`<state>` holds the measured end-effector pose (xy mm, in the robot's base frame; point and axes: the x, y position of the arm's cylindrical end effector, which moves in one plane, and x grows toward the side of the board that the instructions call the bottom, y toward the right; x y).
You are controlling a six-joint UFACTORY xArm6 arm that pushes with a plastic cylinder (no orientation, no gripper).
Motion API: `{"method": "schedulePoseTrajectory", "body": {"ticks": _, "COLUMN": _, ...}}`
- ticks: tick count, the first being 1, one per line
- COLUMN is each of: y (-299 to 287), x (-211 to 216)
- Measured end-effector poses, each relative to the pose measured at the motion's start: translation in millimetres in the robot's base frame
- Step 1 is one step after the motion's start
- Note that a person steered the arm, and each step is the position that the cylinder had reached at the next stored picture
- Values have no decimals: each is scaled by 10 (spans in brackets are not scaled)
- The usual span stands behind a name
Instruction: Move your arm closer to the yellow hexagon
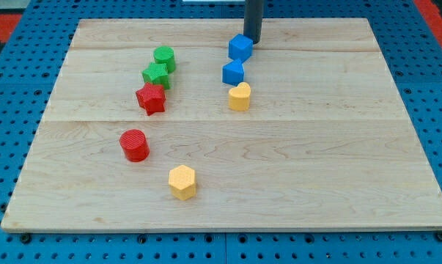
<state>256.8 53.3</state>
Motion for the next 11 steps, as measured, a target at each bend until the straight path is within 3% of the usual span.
{"method": "schedulePoseTrajectory", "body": {"ticks": 2, "y": -5, "x": 72}}
{"method": "schedulePoseTrajectory", "body": {"ticks": 3, "y": 389, "x": 95}}
{"method": "schedulePoseTrajectory", "body": {"ticks": 4, "y": 776, "x": 562}}
{"method": "schedulePoseTrajectory", "body": {"ticks": 5, "y": 793, "x": 1767}}
{"method": "schedulePoseTrajectory", "body": {"ticks": 7, "y": 358, "x": 3618}}
{"method": "schedulePoseTrajectory", "body": {"ticks": 8, "y": 189, "x": 3615}}
{"method": "schedulePoseTrajectory", "body": {"ticks": 9, "y": -738, "x": 3542}}
{"method": "schedulePoseTrajectory", "body": {"ticks": 10, "y": -1132, "x": 3514}}
{"method": "schedulePoseTrajectory", "body": {"ticks": 11, "y": -981, "x": 3149}}
